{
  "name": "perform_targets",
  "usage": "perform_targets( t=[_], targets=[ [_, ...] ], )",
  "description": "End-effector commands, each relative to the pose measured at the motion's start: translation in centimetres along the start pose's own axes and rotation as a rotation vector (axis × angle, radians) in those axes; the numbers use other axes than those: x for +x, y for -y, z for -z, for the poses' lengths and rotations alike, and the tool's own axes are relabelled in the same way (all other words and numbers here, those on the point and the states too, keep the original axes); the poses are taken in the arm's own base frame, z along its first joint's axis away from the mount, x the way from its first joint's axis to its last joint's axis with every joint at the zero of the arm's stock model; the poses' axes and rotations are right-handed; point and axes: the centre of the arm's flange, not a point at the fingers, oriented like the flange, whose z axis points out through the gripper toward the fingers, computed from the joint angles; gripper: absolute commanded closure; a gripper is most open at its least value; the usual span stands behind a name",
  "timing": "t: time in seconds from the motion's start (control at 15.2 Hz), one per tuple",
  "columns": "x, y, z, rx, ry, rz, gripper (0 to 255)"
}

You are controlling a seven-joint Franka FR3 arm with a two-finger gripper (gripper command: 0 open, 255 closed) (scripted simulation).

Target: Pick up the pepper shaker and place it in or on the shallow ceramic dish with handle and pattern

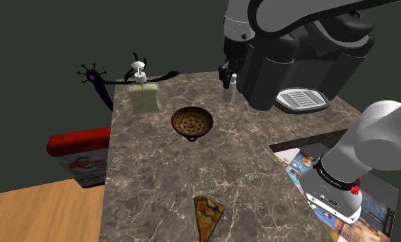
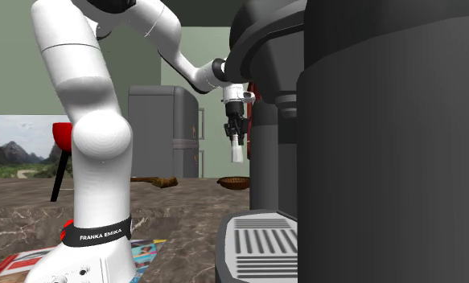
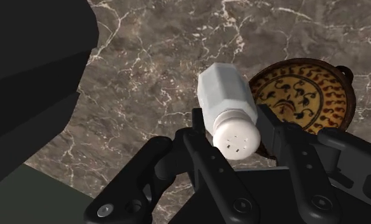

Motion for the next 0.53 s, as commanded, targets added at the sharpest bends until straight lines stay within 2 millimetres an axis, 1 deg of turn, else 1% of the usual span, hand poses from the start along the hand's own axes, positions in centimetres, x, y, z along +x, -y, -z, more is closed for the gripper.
perform_targets(
  t=[0.0, 0.46],
  targets=[
    [1.6, 1.8, 0.4, 0.001, 0.000, -0.001, 255],
    [7.4, 8.9, 1.8, 0.001, 0.000, -0.001, 255]
  ],
)
